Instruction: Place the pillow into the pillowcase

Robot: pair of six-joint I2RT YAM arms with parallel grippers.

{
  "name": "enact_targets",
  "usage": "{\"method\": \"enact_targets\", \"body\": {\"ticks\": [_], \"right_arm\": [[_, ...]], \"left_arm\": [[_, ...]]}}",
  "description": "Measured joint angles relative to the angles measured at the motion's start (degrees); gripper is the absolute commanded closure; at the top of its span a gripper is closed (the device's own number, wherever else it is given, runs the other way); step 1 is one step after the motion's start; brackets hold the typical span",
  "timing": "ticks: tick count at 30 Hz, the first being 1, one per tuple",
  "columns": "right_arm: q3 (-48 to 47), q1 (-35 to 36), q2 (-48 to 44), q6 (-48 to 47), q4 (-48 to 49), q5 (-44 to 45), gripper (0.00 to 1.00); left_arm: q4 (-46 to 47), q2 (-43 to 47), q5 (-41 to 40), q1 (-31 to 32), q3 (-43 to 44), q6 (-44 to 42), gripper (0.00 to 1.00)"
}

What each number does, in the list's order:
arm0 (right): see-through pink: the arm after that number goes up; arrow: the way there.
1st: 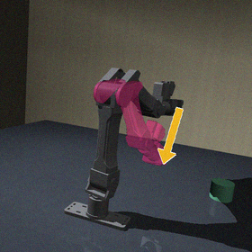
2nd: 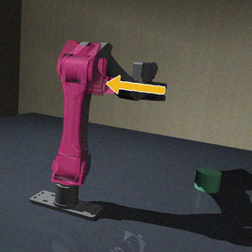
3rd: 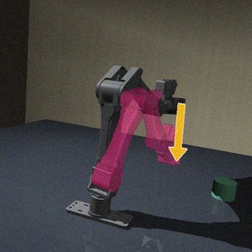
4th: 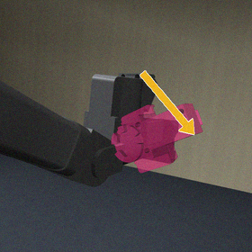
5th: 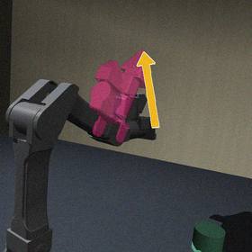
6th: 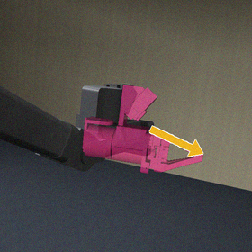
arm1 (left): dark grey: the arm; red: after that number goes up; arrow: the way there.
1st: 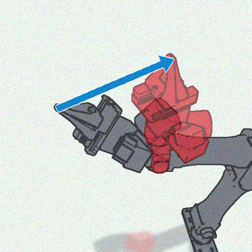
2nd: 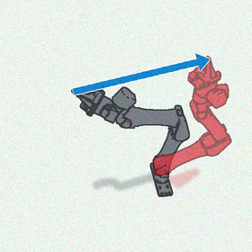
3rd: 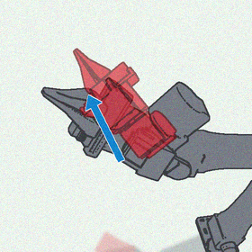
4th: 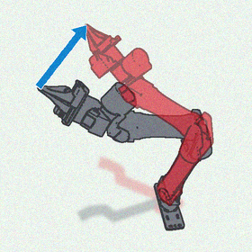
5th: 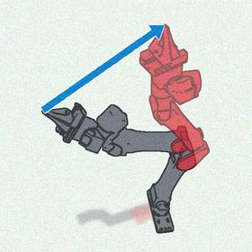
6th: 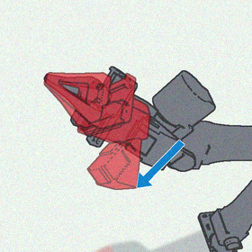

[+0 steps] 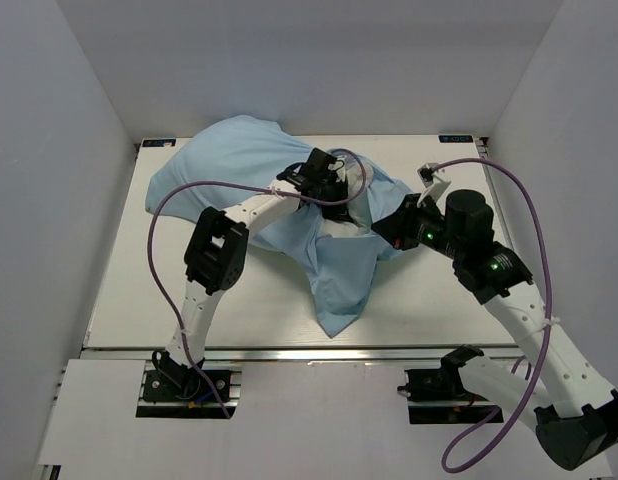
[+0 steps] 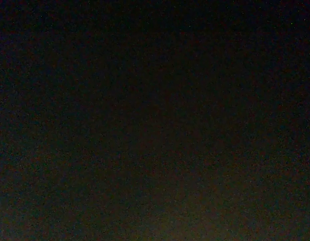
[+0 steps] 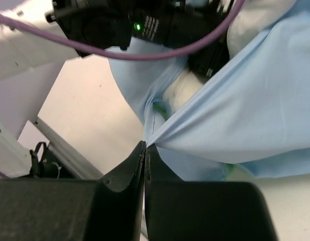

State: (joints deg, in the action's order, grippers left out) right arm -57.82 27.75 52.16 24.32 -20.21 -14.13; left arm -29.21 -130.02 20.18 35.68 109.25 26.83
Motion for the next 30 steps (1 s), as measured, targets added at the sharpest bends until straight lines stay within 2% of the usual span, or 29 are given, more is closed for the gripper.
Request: {"method": "enact_targets", "body": {"ticks": [3,4,7,10,11,15,19,23,27,30], "right_arm": [[1.3,0.0,-0.2,0.9,0.6,0.1,1.00],[1.3,0.1,-0.2,1.0,0.9,0.3,1.00],[1.3,0.7,-0.3,1.0,1.4,3.2,1.00],[1.1,1.3,-0.3,1.0,0.6,7.5,1.00],[1.0,1.5,-0.3,1.0,0.2,9.2,1.00],[0.9,1.9,-0.3,1.0,-1.5,14.5,1.00],[0.9,1.9,-0.4,0.9,-4.0,18.9,1.00],[0.9,1.9,-0.7,0.8,-5.8,21.4,1.00],[0.9,1.9,-1.1,0.8,-5.9,22.1,1.00],[0.9,1.9,-1.0,0.8,-5.9,22.3,1.00]], "left_arm": [[2.3,2.6,1.1,0.0,-4.8,-1.1,0.98],[3.1,4.2,1.8,-0.1,-7.2,-1.9,0.89],[3.8,9.7,3.0,-0.3,-13.2,-4.8,0.72],[3.4,16.8,4.7,-0.2,-17.9,-7.8,0.15],[3.3,19.4,5.3,0.0,-19.5,-8.6,0.03],[2.0,28.9,5.5,1.4,-21.0,-10.1,0.02],[0.0,32.3,3.0,1.2,-15.5,-11.3,0.02],[-0.9,29.9,1.7,0.9,-5.9,-12.1,0.02],[-0.2,22.9,1.9,1.0,3.9,-13.4,0.04],[1.5,17.0,2.1,2.0,7.1,-15.5,0.05]]}}
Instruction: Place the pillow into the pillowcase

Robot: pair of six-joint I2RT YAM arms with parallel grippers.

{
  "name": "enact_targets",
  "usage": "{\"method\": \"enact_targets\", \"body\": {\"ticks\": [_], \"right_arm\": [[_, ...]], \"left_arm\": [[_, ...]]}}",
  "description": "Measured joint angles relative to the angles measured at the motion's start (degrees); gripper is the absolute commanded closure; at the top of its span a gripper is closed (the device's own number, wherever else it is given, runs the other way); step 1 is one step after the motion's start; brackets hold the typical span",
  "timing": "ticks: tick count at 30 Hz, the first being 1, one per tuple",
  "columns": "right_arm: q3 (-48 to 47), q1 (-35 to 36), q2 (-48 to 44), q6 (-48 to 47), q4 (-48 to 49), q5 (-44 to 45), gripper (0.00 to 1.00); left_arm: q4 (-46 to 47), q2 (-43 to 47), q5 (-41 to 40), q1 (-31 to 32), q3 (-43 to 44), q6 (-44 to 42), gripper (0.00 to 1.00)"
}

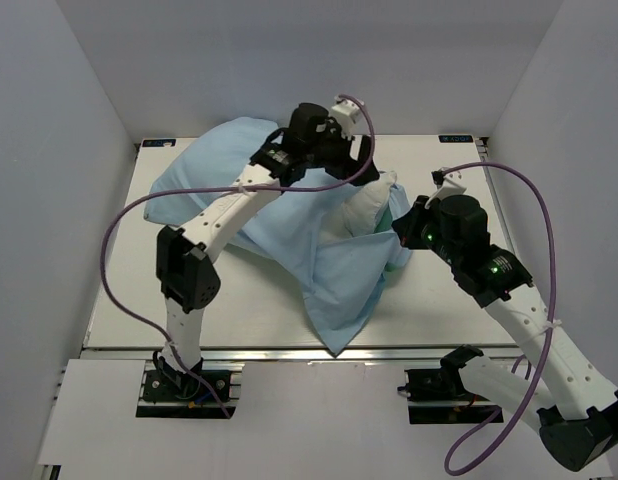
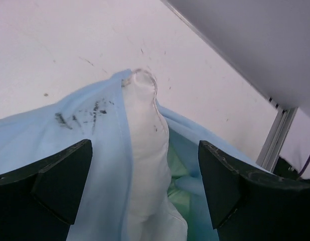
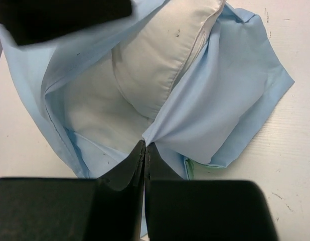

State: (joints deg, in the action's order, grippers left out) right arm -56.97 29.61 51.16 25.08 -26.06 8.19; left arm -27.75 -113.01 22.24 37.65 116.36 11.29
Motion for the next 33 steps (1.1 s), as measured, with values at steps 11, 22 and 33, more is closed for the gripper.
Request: {"method": "enact_targets", "body": {"ticks": [11,22,33], "right_arm": [[0.0,-1.1,3.5,-0.7,0.6,-0.9,1.00],[-3.3,-4.1,3.8,-1.2,-1.0,7.7,1.00],[-19.8,-3.6,14.7,-9.0,-2.5,8.8,1.00]], "left_arm": [[4.8,-10.5,-2.8,5.2,-5.0,-5.7,0.80],[19.4,-6.3,-6.2,2.3,-30.1,-1.1,1.00],[23.6,-1.4,-2.8,0.2,-36.8,1.3,1.00]]}}
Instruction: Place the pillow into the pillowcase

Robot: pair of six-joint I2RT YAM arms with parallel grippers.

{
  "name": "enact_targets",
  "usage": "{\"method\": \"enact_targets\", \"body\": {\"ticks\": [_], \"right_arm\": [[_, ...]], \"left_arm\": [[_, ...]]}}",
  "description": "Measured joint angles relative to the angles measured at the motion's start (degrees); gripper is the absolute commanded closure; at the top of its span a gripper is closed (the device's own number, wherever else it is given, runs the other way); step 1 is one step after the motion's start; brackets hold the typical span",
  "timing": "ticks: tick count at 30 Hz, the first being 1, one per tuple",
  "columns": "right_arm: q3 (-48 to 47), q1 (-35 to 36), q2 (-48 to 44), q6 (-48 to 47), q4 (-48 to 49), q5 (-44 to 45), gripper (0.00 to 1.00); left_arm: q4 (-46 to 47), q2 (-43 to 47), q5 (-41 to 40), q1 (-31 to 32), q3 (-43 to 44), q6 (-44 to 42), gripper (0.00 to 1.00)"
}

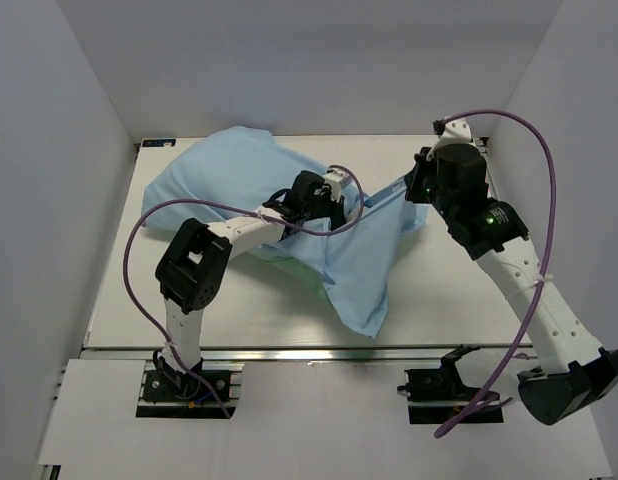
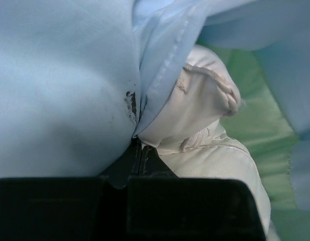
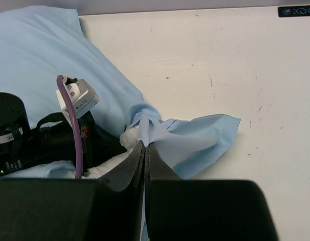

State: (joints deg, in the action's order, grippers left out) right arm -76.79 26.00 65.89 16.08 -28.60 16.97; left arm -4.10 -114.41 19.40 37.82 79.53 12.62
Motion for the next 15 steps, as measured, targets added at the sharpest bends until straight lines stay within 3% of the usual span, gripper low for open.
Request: {"method": "enact_targets", "body": {"ticks": [6,10,15], "right_arm": [[3.3,-0.3,-0.7,-2.5,4.7,-11.0,0.98],[15.2,-1.2,-3.1,-3.4,10.2,-24.8,0.46],[23.0,-1.6,0.2,-3.9,6.1,-31.3,0.38]], "left_arm": [[-2.5,3.1,2.7,-0.7,0.3,0.2,1.00],[-5.4,6.0,4.2,-0.9,0.4,-0.1,1.00],[-6.0,9.2,4.5,-1.1,-3.2,-0.3,1.00]]}}
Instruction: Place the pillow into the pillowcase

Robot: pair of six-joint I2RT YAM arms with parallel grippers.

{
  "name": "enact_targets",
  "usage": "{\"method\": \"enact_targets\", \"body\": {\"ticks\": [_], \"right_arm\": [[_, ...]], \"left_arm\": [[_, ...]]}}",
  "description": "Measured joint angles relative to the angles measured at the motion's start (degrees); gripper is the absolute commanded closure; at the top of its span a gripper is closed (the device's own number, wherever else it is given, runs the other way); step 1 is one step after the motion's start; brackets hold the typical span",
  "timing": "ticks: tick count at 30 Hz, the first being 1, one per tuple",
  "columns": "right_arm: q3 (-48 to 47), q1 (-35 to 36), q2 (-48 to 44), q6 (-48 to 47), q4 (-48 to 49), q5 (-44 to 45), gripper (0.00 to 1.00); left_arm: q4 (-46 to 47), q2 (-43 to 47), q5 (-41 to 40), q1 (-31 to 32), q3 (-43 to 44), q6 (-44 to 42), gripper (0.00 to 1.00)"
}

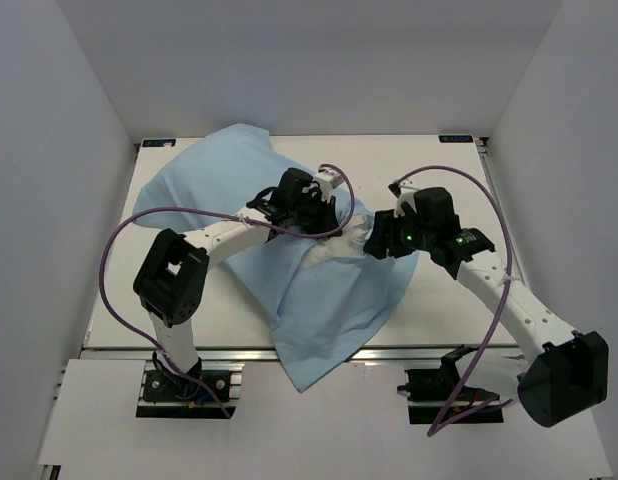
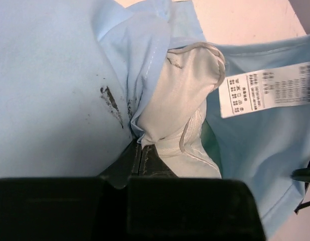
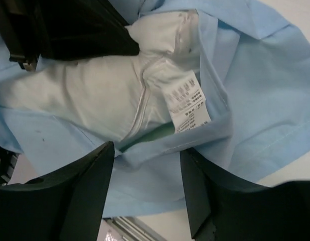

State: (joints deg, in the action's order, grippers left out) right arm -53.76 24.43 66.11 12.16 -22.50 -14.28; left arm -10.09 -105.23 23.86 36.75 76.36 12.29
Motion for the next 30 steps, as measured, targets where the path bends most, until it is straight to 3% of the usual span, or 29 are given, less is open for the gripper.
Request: {"method": "enact_targets", "body": {"ticks": [10,17,18,19,20,21,22,30], "right_arm": [[0.2,-0.7,-10.4,1.5,-1.7,9.3,0.22],[-1.6,-3.0,-5.8,2.9,-0.7,11.6,0.24],[-1.9,-3.1,-3.8,3.1,-0.1,11.2,0.28],[-2.1,-3.2,-2.1,3.2,0.5,10.8,0.40],[-2.3,-3.2,0.0,3.4,1.0,10.2,0.58],[-2.3,-3.2,2.0,3.6,1.6,9.7,0.83],[-2.4,-3.2,4.0,3.7,1.9,9.4,1.00],[-9.1,-3.4,11.0,4.6,1.5,12.5,1.00]], "left_arm": [[0.2,0.0,-0.1,0.0,-1.6,-0.1,1.00],[0.2,0.0,-0.3,0.0,-1.6,-0.3,1.00],[0.2,0.0,-0.3,0.0,-1.6,-0.3,1.00],[0.1,0.0,-0.4,0.0,-1.6,-0.3,1.00],[0.1,0.0,-0.5,0.0,-1.6,-0.3,1.00],[0.0,0.1,-0.5,0.0,-1.6,-0.3,1.00],[0.0,0.2,-0.5,0.0,-1.6,-0.3,1.00],[-0.9,1.2,-0.9,0.0,-1.7,-0.5,1.00]]}}
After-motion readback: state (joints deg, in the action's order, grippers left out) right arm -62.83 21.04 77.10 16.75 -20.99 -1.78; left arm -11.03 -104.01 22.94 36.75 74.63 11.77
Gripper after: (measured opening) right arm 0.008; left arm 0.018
